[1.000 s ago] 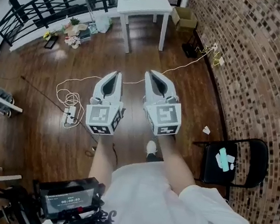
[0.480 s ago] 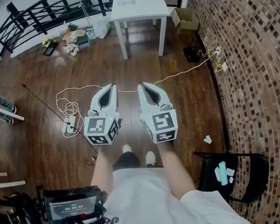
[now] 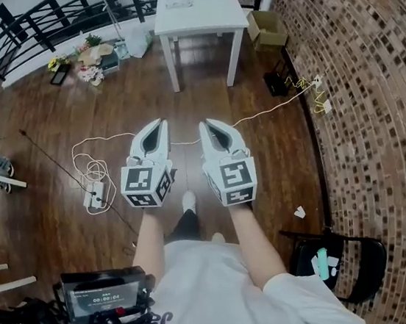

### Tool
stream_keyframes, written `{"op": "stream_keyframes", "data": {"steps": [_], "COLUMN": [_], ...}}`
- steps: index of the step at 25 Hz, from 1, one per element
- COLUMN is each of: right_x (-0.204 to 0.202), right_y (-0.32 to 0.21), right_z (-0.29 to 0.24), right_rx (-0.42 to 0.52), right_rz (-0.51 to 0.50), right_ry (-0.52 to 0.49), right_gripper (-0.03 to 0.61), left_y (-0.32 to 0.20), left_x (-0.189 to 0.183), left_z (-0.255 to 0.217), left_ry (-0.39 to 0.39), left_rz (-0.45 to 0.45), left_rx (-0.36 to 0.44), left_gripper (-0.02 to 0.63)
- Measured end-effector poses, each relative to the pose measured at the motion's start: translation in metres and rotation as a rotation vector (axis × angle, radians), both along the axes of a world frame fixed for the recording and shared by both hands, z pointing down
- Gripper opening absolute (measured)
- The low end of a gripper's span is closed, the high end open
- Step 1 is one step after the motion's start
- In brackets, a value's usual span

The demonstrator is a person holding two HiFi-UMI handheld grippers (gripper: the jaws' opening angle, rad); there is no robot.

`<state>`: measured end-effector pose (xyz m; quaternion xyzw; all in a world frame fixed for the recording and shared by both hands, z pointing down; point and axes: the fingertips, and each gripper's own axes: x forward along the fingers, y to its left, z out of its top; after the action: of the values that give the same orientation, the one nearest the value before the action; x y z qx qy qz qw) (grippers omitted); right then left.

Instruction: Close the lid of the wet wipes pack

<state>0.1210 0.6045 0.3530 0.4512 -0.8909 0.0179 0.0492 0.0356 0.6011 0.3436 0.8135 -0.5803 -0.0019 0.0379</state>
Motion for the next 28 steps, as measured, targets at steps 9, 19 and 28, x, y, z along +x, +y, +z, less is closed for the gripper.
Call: {"op": "stream_keyframes", "data": {"steps": [9, 19, 28], "right_x": [-0.091, -0.108, -0.108], "right_y": [-0.136, -0.246, -0.395], "right_z": [-0.015, 0.006, 0.011], "right_rx": [0.018, -0.01, -0.019], "right_rz": [-0.01, 0.026, 0.018], "right_ry": [0.019, 0.042, -0.014], "right_gripper": [-0.009, -0.009, -0.009], "left_y": [-0.124, -0.237, -0.385], "left_x": [-0.081, -0.1, -0.093], "left_z": [-0.01, 0.006, 0.015], "left_ry": [0.046, 0.056, 0.013], "left_rz": [0.024, 0.071, 0.073], "left_rx": [0.013, -0.03, -0.04], "left_gripper": [0.014, 0.014, 0.014]}}
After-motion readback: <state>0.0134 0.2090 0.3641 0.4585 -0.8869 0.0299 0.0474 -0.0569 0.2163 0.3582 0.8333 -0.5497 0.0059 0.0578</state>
